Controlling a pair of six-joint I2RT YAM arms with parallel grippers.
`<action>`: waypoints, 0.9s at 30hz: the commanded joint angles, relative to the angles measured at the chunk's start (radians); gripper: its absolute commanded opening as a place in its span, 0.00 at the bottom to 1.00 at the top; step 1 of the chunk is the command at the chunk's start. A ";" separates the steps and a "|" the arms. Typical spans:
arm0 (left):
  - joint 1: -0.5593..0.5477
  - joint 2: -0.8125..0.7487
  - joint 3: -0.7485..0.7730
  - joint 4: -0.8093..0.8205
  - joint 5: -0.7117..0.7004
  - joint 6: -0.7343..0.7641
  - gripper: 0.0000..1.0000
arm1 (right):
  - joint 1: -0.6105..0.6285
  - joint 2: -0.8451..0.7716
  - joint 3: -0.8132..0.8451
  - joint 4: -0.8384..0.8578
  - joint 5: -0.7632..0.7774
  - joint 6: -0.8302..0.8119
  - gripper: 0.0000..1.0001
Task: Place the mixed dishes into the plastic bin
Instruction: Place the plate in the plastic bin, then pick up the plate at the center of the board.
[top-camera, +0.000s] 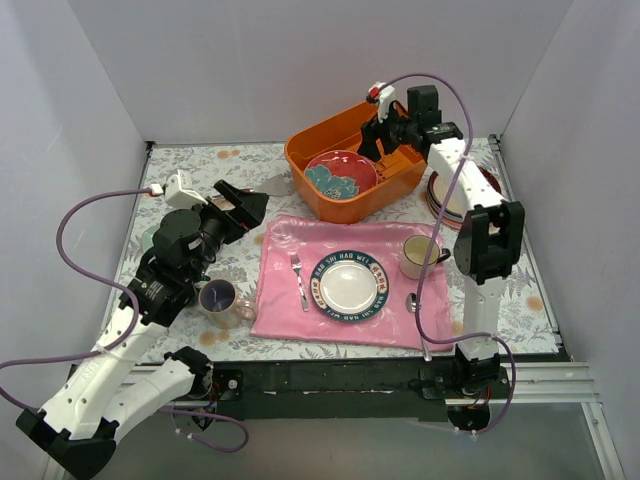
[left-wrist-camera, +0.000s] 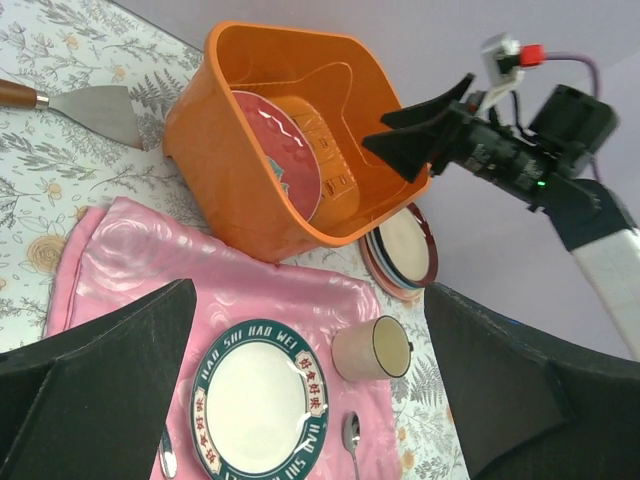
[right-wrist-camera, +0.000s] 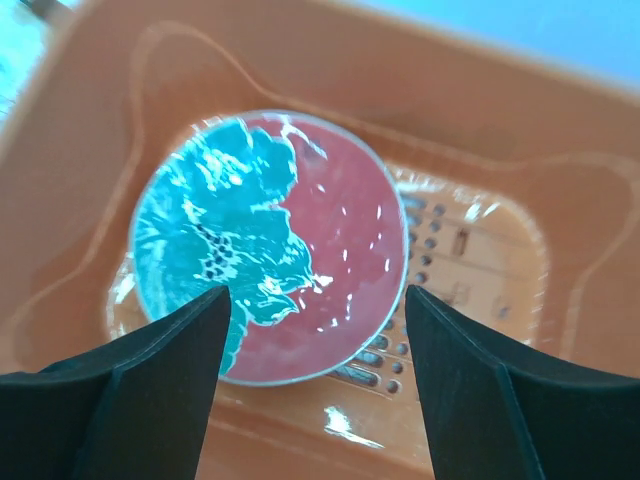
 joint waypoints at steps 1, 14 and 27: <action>0.004 -0.033 -0.019 0.035 -0.012 0.023 0.98 | -0.004 -0.192 0.021 -0.038 -0.096 -0.104 0.79; 0.003 -0.013 0.003 0.050 0.014 0.053 0.98 | -0.086 -0.604 -0.239 -0.132 -0.104 -0.152 0.88; 0.004 0.045 0.006 0.086 0.066 0.055 0.98 | -0.428 -0.796 -0.499 -0.158 -0.141 -0.107 0.93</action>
